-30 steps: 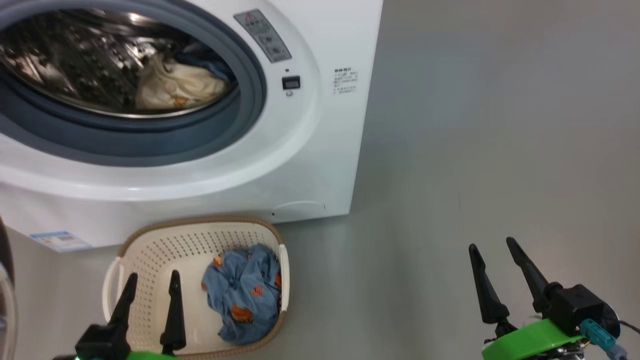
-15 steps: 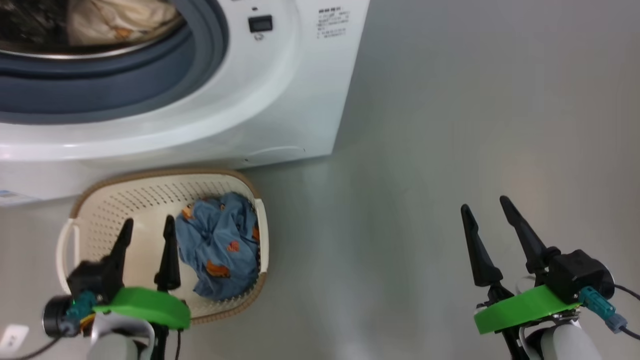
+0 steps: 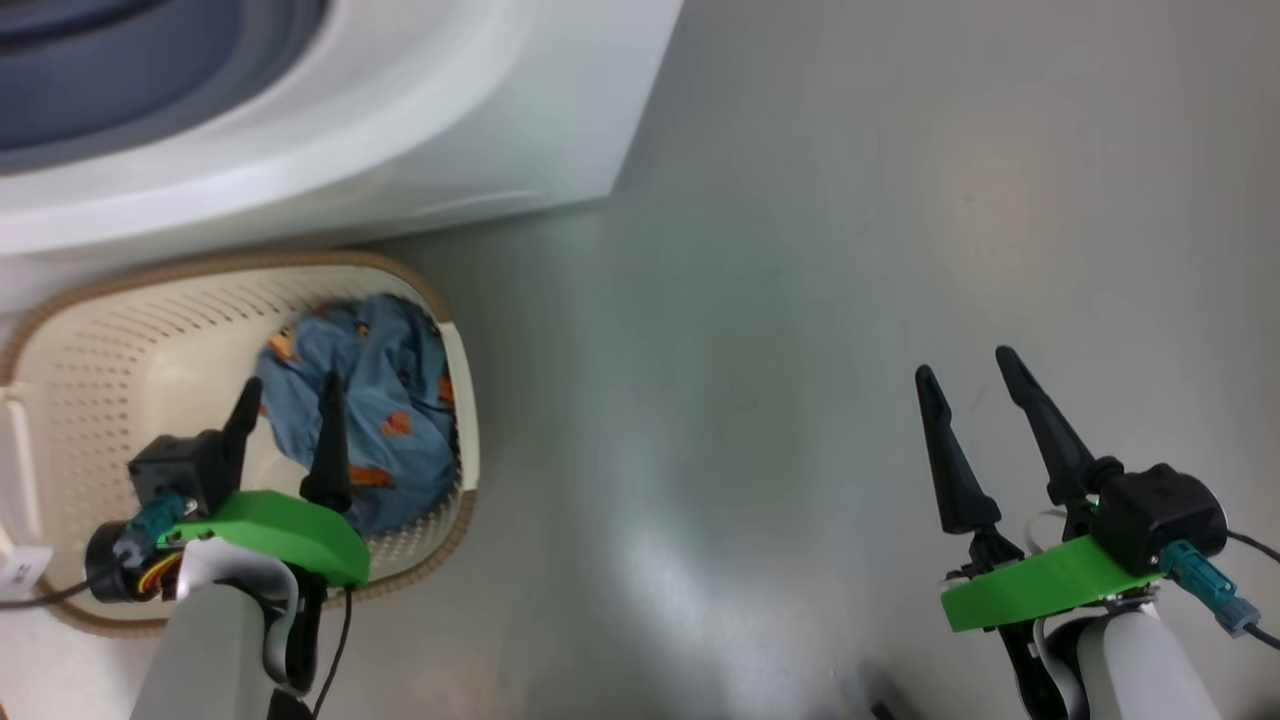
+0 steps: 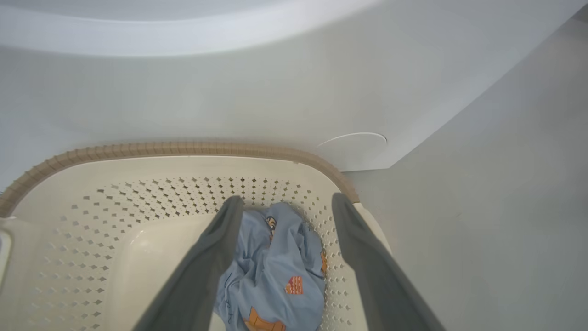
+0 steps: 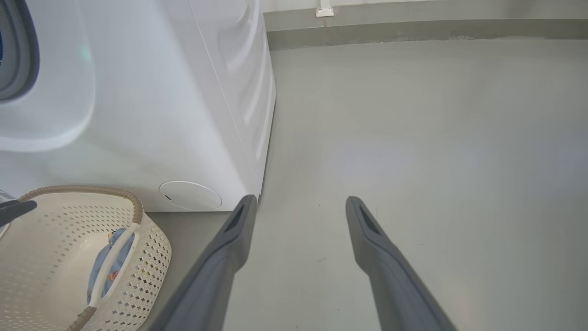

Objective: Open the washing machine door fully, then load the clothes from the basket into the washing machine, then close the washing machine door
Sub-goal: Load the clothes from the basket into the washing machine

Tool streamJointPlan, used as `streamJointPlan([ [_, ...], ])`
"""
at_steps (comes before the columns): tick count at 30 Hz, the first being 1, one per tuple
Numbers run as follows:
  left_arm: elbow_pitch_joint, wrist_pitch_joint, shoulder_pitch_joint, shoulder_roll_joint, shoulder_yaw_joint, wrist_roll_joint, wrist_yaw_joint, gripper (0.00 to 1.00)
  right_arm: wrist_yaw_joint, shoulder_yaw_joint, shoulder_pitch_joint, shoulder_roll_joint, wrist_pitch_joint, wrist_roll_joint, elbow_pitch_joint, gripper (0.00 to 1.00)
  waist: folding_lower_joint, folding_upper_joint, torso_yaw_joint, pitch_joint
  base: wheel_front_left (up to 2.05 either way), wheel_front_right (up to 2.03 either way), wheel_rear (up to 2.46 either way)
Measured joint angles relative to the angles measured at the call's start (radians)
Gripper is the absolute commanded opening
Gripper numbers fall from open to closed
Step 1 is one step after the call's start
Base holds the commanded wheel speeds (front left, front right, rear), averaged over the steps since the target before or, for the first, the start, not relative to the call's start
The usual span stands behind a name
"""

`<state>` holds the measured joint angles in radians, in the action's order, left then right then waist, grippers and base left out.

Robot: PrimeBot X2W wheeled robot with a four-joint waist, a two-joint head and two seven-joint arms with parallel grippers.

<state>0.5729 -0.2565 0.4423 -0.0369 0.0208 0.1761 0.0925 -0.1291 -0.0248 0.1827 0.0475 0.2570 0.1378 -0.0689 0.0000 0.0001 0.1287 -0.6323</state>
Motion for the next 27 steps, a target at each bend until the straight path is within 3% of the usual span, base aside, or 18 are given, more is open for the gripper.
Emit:
streamJointPlan([
  [7,0.196,0.002,0.094,-0.009,-0.008,0.028,0.026,1.00,0.000,-0.008,0.008,0.000,0.000,0.042,0.008,1.00,0.0000,0.0000,0.024,-0.070,0.00,0.00,0.00],
  [15,0.406,0.010,0.245,-0.061,-0.014,0.068,0.034,1.00,0.000,-0.024,0.028,0.000,0.000,0.050,0.022,1.00,0.0000,0.0000,0.055,-0.148,0.00,0.00,0.00],
  [27,0.584,0.123,0.367,-0.113,-0.095,0.099,0.036,1.00,0.000,-0.034,0.043,0.000,0.000,0.060,0.027,1.00,0.0000,0.0000,0.079,-0.226,0.00,0.00,0.00],
])
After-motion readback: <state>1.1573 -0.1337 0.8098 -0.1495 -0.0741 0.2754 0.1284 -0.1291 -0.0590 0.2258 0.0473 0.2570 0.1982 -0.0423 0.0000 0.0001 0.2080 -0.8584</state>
